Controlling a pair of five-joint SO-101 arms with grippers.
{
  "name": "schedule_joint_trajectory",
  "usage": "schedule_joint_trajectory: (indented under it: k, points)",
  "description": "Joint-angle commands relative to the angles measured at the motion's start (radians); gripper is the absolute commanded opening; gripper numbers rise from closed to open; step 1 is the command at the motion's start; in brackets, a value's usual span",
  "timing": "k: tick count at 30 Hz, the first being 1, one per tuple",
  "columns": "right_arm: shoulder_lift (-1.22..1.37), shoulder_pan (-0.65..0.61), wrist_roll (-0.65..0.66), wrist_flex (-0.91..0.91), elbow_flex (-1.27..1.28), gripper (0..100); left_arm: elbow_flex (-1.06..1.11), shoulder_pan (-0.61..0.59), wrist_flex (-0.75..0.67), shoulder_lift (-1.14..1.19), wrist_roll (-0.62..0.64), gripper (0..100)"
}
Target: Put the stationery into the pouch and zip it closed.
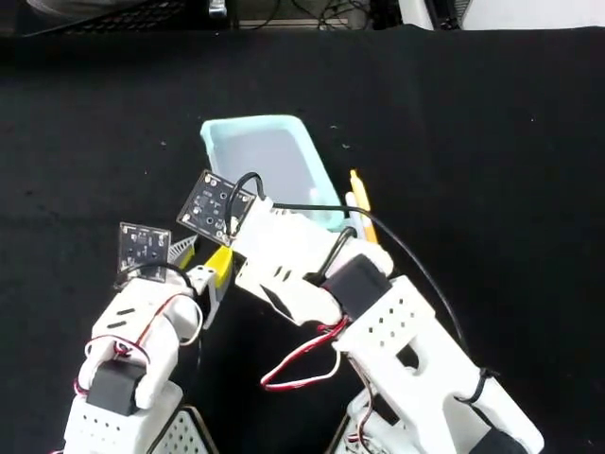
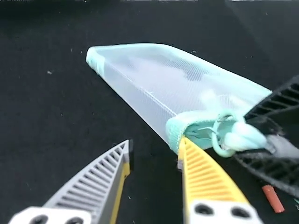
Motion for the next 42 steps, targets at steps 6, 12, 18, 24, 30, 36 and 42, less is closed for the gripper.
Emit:
schedule_joint_trajectory:
  k: [6,12,18,24,30,36,42]
  points:
    - [-0.028,0.008,-0.003,0.003,-0.047,1.2,-0.071,0.045,0.074,-0.006,0.064,18]
    - [-0.028,0.008,-0.003,0.026,-0.051,1.2,-0.002,0.044,-0.023,0.0,0.058,18]
    - [-0.028,-0.009,-0.003,0.038,-0.051,1.2,0.073,0.042,-0.098,0.002,0.058,18]
    - [-0.028,-0.009,-0.003,0.041,-0.05,1.2,0.096,0.042,-0.097,-0.003,0.057,18]
    - [-0.03,-0.009,-0.003,0.087,-0.053,1.2,0.048,0.048,-0.095,-0.005,0.058,3]
    - [-0.097,-0.009,-0.003,0.091,-0.051,1.2,0.01,0.042,-0.086,-0.006,0.063,3]
    - [-0.332,-0.003,0.032,0.201,-0.085,1.2,-0.211,-0.054,0.035,-0.006,0.063,3]
